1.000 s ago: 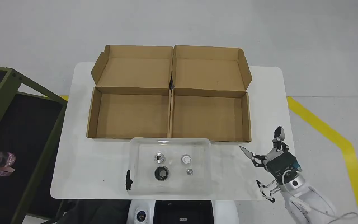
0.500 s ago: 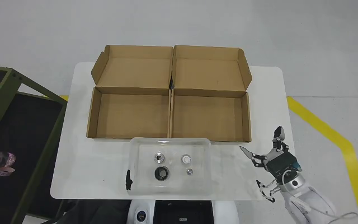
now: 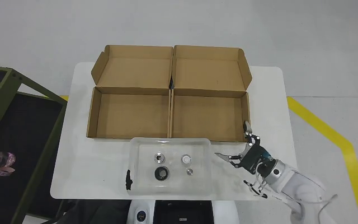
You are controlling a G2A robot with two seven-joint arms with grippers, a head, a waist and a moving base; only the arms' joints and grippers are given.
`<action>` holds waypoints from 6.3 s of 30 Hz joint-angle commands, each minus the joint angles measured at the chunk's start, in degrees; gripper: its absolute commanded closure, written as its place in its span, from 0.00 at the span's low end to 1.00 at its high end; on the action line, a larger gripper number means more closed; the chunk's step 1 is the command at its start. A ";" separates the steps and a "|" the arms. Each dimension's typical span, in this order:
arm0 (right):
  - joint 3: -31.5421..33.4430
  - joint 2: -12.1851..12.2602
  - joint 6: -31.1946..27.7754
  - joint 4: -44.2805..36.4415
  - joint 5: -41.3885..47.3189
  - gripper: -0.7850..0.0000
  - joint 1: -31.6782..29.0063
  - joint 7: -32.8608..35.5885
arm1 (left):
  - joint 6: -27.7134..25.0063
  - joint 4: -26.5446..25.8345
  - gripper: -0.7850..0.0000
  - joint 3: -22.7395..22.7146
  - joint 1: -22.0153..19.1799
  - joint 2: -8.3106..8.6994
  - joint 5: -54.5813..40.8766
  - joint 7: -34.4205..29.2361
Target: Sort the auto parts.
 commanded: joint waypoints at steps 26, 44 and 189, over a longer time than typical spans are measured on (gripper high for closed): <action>-20.88 1.08 -13.16 1.94 5.72 0.00 15.96 27.60 | 0.00 0.00 0.00 0.00 0.00 0.00 0.00 0.00; -28.47 1.59 -11.70 4.61 6.66 0.00 19.71 35.45 | 0.00 0.00 0.00 0.00 0.00 0.00 0.00 0.00; -36.89 1.22 8.90 36.43 17.36 1.00 50.69 21.09 | 0.00 0.00 0.00 0.00 0.00 0.00 0.00 0.00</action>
